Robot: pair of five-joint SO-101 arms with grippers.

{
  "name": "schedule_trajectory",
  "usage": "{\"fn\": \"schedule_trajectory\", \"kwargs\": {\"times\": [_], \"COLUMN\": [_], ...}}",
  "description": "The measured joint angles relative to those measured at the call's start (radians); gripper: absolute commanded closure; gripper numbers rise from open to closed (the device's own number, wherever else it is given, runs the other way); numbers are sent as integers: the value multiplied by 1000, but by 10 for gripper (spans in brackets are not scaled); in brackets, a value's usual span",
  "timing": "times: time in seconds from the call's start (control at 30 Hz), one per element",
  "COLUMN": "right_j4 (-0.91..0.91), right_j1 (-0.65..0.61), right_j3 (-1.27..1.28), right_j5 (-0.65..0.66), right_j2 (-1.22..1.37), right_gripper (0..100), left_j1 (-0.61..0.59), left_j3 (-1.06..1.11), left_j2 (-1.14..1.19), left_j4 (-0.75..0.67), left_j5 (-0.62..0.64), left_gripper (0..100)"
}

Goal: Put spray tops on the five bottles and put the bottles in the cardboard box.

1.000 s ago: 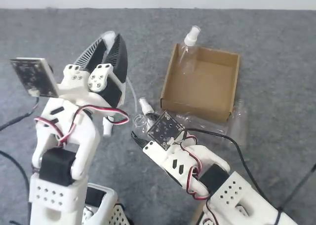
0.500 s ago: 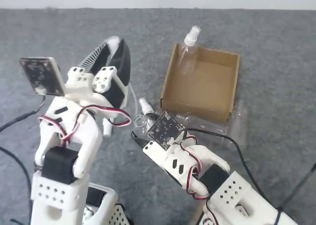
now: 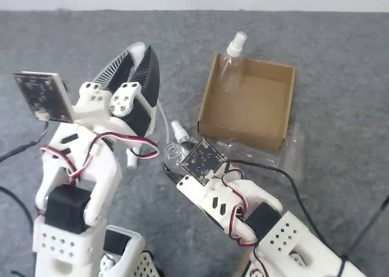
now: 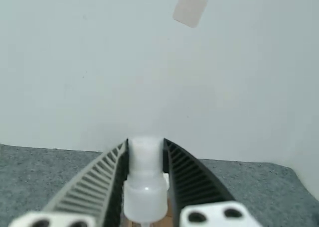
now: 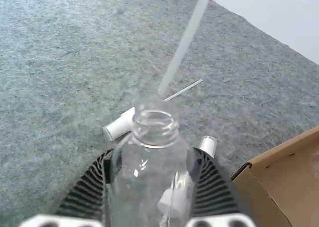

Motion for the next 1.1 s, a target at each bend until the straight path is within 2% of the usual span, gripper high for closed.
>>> {"fn": "schedule_trajectory", "kwargs": {"times": [0.77, 0.87, 0.97, 1.1], "right_j4": [0, -43, -117, -178], "right_j1": [8, 32, 48, 55], "right_j3": [0, 0, 12, 25], "right_j5": [0, -3, -15, -104], "right_j2": [0, 0, 0, 2], "right_gripper": [993, 993, 993, 993], "left_j1": [3, 3, 31, 46], "left_j3": [210, 227, 227, 235], "left_j2": [0, 2, 0, -3], "left_j4": [9, 46, 91, 98], "left_j5": [25, 28, -21, -83], "left_gripper": [989, 989, 989, 989]}}
